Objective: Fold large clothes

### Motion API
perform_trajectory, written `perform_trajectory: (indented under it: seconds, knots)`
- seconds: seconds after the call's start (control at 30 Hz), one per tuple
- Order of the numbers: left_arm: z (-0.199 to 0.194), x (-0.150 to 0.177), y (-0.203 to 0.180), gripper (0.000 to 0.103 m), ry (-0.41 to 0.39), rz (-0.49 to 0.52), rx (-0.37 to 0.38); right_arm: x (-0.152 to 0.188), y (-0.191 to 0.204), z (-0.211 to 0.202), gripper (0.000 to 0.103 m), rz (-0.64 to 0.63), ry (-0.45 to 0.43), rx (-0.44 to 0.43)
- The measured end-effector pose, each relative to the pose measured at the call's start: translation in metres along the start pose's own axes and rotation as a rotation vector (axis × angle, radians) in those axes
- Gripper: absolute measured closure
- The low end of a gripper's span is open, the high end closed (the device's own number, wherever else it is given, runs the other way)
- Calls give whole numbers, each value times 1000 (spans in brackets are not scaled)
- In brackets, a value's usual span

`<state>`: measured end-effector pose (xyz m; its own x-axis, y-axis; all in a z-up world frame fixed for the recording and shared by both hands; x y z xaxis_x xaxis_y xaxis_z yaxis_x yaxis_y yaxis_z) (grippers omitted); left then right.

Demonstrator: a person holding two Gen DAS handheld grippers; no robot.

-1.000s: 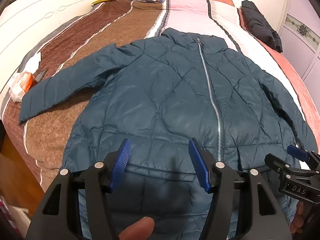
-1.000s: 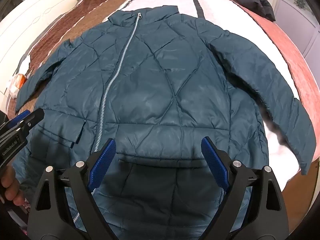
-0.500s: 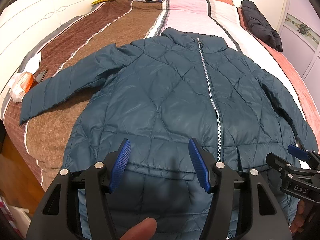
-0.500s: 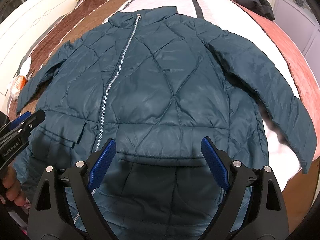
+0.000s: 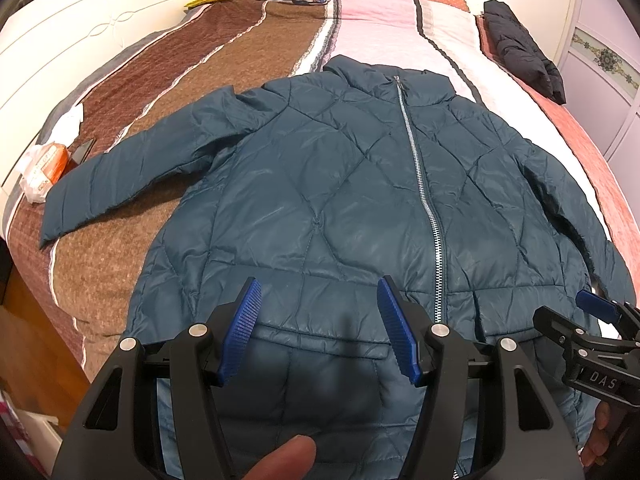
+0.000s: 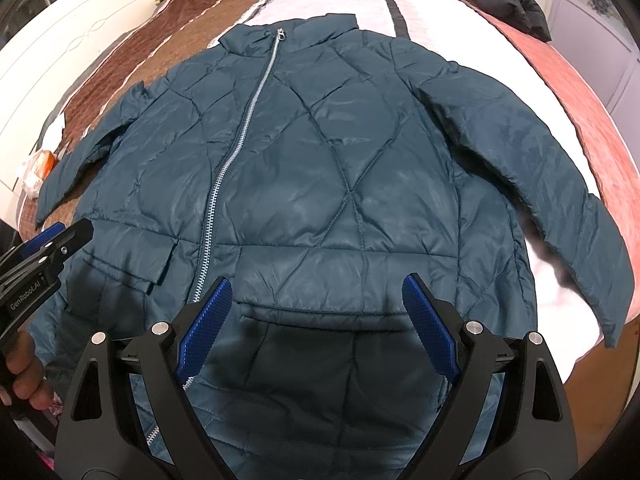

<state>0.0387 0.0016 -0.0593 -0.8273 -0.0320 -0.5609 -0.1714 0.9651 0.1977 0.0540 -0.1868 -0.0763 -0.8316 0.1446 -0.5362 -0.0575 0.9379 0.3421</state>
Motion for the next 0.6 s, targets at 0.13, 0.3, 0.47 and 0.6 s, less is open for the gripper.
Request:
perform_trajectory:
  seconds: [0.13,0.3,0.47,0.6]
  knots:
    - [-2,0,3,43,-1,-2,1,0,0,0,16,0,-1,0]
    - [4,-1,-3,43,2,2,-4,0,0,-2,16,0,-6,0]
    - [3,-1,-3,43,0,3,-3,-1,1,-2,16,0,-5,0]
    - [3,-1,-3,43,1,2,-2,0,0,-2,16,-1,-4,-1]
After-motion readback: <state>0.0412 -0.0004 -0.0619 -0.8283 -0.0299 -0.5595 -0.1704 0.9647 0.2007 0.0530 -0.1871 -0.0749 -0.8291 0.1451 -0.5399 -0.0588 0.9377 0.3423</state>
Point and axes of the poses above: each gripper's, at about its wrist camera, not at the fingertips, and z roughly the way its jaws point, y to its left, x to its underside, the point moved 8 cm from there along z, roughly the way its jaws point, and after that the axes turned 15 degrees about -x, right-handed, at the moved point
